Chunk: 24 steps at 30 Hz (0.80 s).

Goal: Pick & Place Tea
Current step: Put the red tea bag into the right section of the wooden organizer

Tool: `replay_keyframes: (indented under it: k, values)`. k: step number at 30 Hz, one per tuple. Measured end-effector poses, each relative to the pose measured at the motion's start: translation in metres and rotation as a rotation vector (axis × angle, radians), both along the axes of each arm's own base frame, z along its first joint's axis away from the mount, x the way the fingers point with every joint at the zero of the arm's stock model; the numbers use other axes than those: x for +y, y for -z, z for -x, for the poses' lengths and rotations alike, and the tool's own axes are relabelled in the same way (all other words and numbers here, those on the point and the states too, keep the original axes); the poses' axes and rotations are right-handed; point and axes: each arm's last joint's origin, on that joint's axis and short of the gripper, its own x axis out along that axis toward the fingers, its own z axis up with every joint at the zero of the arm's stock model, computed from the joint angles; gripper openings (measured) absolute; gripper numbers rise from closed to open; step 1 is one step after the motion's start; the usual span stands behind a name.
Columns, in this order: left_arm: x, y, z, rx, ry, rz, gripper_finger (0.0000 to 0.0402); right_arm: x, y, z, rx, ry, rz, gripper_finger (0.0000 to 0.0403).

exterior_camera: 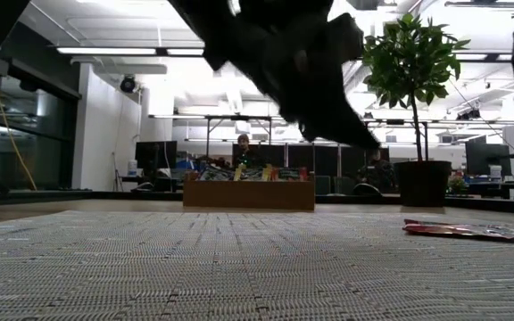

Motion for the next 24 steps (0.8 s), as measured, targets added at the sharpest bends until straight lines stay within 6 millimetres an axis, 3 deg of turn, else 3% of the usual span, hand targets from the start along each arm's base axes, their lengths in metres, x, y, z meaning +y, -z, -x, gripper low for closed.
replay_keyframes:
  k: [3, 7, 11, 16, 24]
  values:
    - [0.0, 0.009, 0.0, 0.031, -0.011, 0.0, 0.0021, 0.006, 0.007, -0.001, 0.009, -0.012, 0.005, 0.0]
    - [-0.003, 0.004, -0.002, -0.003, -0.008, 0.014, 0.0004, 0.014, 0.019, -0.006, 0.013, -0.017, 0.006, 0.0]
    - [-0.008, 0.021, -0.005, 0.02, -0.008, 0.012, 0.0002, 0.02, 0.026, -0.011, -0.006, -0.019, -0.014, 0.0]
    - [-0.011, 0.01, -0.008, -0.03, -0.017, 0.002, 0.0001, 0.022, 0.029, -0.012, -0.007, -0.024, -0.007, 0.0]
    - [-0.011, 0.016, -0.017, -0.029, 0.01, -0.01, 0.0, 0.022, 0.028, -0.012, -0.019, -0.024, -0.002, 0.0]
